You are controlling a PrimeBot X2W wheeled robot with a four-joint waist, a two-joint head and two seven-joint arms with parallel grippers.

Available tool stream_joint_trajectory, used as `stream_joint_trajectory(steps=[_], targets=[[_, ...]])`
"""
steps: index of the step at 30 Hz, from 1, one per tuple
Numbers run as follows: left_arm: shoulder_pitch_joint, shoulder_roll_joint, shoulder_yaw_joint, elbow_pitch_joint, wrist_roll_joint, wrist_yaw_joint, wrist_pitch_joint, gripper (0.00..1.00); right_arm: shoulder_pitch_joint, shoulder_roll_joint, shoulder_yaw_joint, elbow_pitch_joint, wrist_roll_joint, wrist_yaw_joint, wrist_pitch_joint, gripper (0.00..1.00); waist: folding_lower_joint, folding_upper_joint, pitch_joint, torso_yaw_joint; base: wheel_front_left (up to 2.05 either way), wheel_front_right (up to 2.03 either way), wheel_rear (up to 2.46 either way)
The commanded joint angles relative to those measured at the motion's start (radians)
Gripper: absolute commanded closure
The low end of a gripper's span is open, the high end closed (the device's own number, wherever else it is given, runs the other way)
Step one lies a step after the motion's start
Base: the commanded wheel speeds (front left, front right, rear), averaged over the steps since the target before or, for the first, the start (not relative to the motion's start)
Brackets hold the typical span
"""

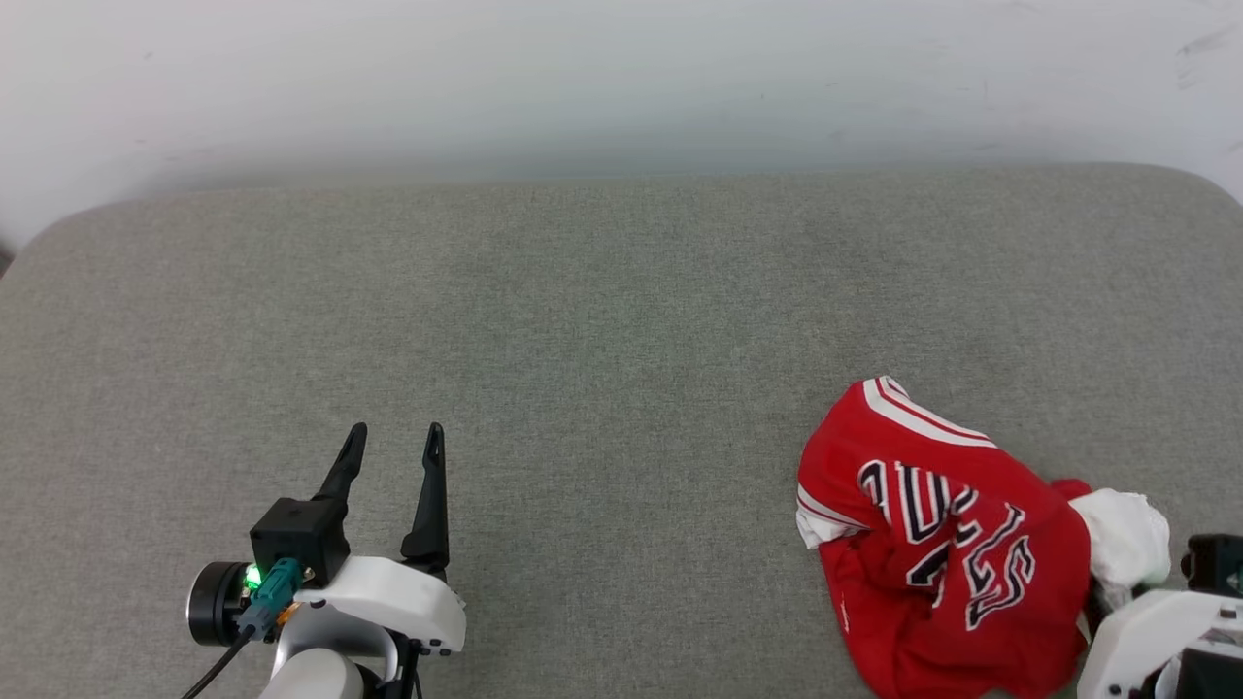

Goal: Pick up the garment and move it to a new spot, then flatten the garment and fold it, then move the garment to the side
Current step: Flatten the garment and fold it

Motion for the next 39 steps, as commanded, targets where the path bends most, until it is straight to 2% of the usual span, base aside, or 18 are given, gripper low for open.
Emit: stream_joint_trajectory(steps=[1, 8, 13, 17, 24, 32, 36, 39], targets=[[0.006, 0.003, 0.003, 0.002, -0.002, 0.003, -0.003, 0.00, -0.031, 0.009, -0.006, 0.001, 0.001, 0.000, -0.055, 0.00, 0.0000, -0.0001, -0.002, -0.001, 0.00, 0.00, 0.00], [0.020, 0.007, 0.003, 0.006, -0.012, 0.008, 0.002, 0.00, -0.059, 0.016, -0.022, -0.031, -0.004, 0.000, -0.306, 0.00, 0.0000, -0.0001, -0.029, 0.002, 0.00, 0.00, 0.00], [0.036, 0.010, 0.002, 0.011, -0.017, 0.011, 0.003, 0.00, -0.052, 0.028, 0.025, -0.108, -0.027, 0.000, -0.406, 0.00, 0.0000, -0.0001, -0.055, 0.006, 0.00, 0.00, 0.00], [0.048, 0.012, -0.001, 0.008, -0.021, 0.016, 0.006, 0.00, -0.020, 0.042, 0.085, -0.192, -0.060, 0.000, -0.445, 0.00, 0.0000, -0.0001, -0.074, 0.010, 0.00, 0.00, 0.00], [0.073, 0.018, -0.009, 0.001, -0.025, 0.023, 0.016, 0.00, 0.075, 0.071, 0.173, -0.339, -0.068, 0.000, -0.413, 0.00, 0.0000, -0.0001, -0.103, 0.013, 0.00, 0.00, 0.00], [0.067, 0.026, -0.017, -0.003, -0.021, 0.026, 0.020, 0.00, 0.174, 0.086, 0.204, -0.464, -0.067, 0.000, -0.358, 0.00, 0.0000, -0.0001, -0.109, 0.002, 0.00, 0.00, 0.00], [0.013, 0.022, -0.042, -0.001, -0.009, 0.005, 0.046, 0.00, 0.183, 0.088, 0.204, -0.498, -0.066, 0.000, -0.340, 0.00, 0.0000, -0.0001, -0.100, -0.007, 0.00, 0.00, 0.00], [-0.066, 0.007, -0.077, -0.009, -0.001, -0.030, 0.083, 0.00, 0.175, 0.089, 0.201, -0.515, -0.065, 0.000, -0.332, 0.00, 0.0000, -0.0001, -0.077, -0.011, 0.00, 0.00, 0.00]])
